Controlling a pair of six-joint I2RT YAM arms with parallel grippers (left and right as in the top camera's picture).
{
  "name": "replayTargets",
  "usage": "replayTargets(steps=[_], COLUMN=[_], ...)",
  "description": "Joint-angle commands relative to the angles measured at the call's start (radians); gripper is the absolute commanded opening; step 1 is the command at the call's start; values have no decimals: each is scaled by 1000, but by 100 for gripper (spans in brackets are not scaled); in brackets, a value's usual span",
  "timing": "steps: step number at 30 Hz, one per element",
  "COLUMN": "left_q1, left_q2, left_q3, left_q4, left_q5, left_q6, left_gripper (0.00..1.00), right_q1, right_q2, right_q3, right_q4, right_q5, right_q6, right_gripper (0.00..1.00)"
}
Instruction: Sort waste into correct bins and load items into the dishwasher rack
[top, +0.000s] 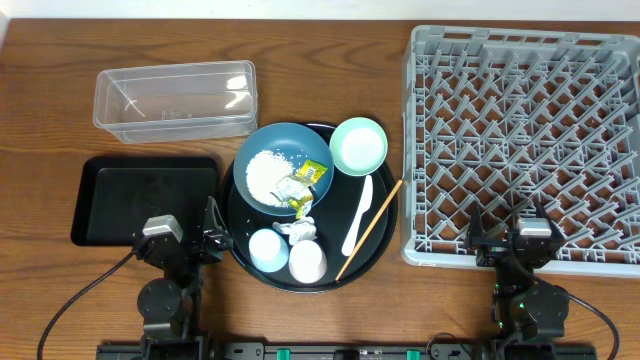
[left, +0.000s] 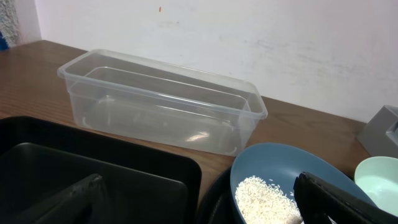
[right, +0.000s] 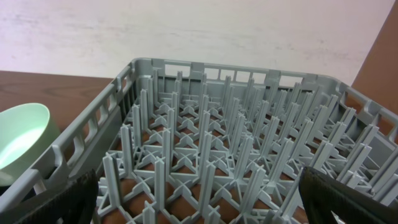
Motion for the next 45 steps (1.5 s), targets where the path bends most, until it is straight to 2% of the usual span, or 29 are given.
replayTargets(steps=[1, 9, 14, 19, 24, 30, 37, 41, 45], left_q1=[4, 4, 4, 4, 4, 4, 4, 2, -15], left_q2=[2, 2, 2, 5, 71, 322, 736, 972, 1164], left_q3=[-13, -13, -13, 12, 105, 325, 615, 816, 1017], left_q4=[-45, -43, -30, -69, -108, -230, -326, -470, -682], left_q5=[-7, -11, 14, 51, 76, 130, 315, 389, 407], left_q6=[10, 10, -27, -40, -41, -40, -40, -40, -40], left_gripper=[98, 98, 98, 98, 98, 98, 98, 98, 98], right_q1=[5, 5, 5, 5, 5, 5, 5, 5, 5], right_q2=[0, 0, 0, 0, 24, 180, 498, 711, 893], right_q3=[-1, -1, -1, 16, 110, 251, 458, 598, 724], right_q4=[-5, 2, -5, -8, -132, -236, -338, -433, -556], right_q5=[-1, 0, -13, -12, -13, -13, -45, -113, -147], right_q6=[-13, -13, 102, 122, 123, 122, 122, 122, 122], right_gripper=[99, 99, 99, 99, 99, 99, 99, 99, 99])
